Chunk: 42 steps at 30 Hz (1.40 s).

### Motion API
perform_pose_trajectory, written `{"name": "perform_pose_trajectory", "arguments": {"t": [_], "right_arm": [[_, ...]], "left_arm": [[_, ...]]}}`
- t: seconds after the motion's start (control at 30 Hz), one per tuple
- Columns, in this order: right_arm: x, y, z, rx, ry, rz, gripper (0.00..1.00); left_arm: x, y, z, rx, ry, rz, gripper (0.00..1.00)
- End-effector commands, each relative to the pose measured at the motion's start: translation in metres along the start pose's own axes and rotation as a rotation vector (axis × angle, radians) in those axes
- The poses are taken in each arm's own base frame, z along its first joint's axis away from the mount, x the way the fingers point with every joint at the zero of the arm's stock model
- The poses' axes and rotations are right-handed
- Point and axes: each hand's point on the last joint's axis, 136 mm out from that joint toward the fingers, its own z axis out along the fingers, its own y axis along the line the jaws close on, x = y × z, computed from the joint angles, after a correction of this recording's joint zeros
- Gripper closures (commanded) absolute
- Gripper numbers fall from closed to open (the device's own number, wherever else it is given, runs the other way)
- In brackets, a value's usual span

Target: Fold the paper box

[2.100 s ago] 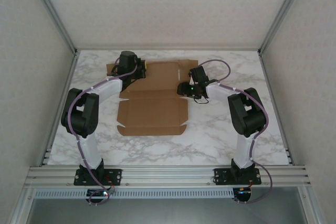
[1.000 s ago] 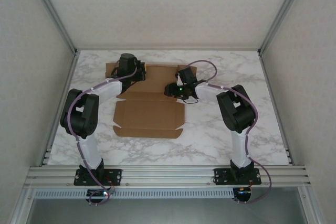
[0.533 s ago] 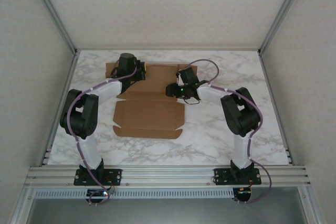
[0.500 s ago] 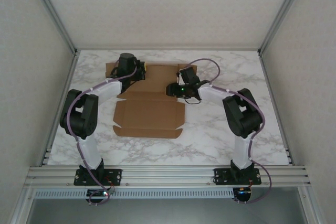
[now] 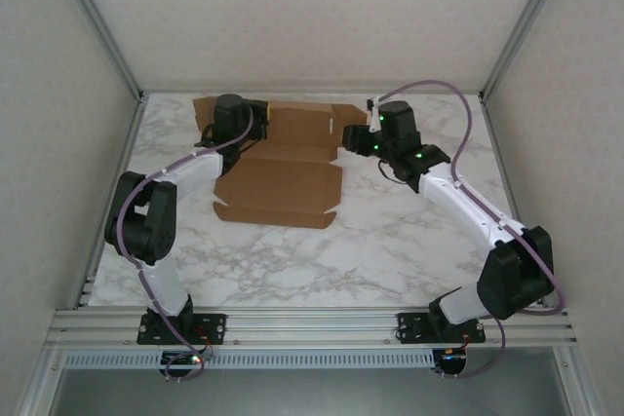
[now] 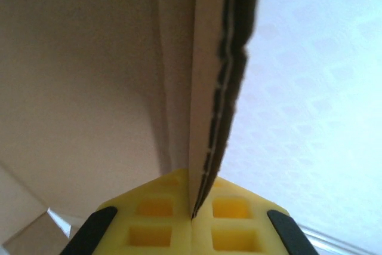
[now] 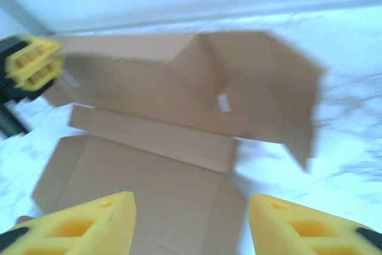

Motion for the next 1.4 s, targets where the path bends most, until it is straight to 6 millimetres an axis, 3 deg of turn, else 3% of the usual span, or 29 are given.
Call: {"name": "perform_pose_trajectory", "arguments": {"t": [0.0, 0.1, 0.23, 0.5, 0.63, 0.73, 0.9, 1.2, 1.37], "right_arm": [[0.005, -0.047, -0.008, 0.227, 0.016, -0.08, 0.47], [0.004, -0.06, -0.008, 0.271, 0.011, -0.092, 0.47], [0.013, -0.061, 0.004, 0.259, 0.039, -0.137, 0.46], [0.005, -0.077, 0.008, 0.296, -0.002, -0.228, 0.48], [0.006, -0.085, 0.019, 0.263, 0.099, -0.267, 0.55], [0.005, -0.101, 0.024, 0.313, 0.131, -0.274, 0.62], [-0.002, -0.13, 0.038, 0.33, 0.065, -0.232, 0.64], [0.031, -0.12, 0.101, 0.14, 0.172, -0.422, 0.64], [0.055, -0.1, 0.119, -0.027, 0.208, -0.437, 0.65]], "left_arm": [[0.015, -0.033, -0.013, 0.118, 0.009, 0.132, 1.0], [0.023, -0.026, -0.017, 0.111, 0.004, 0.21, 1.0], [0.029, -0.016, -0.02, 0.102, 0.008, 0.279, 1.0], [0.018, 0.004, -0.028, 0.028, -0.043, 0.369, 1.0], [0.011, 0.013, -0.023, -0.018, -0.055, 0.365, 1.0], [0.009, 0.018, -0.018, -0.047, -0.047, 0.353, 1.0], [0.009, 0.026, -0.013, -0.057, -0.014, 0.312, 1.0], [0.007, 0.04, -0.008, -0.096, 0.037, 0.312, 1.0], [0.007, 0.039, -0.004, -0.094, 0.057, 0.309, 1.0]]}}
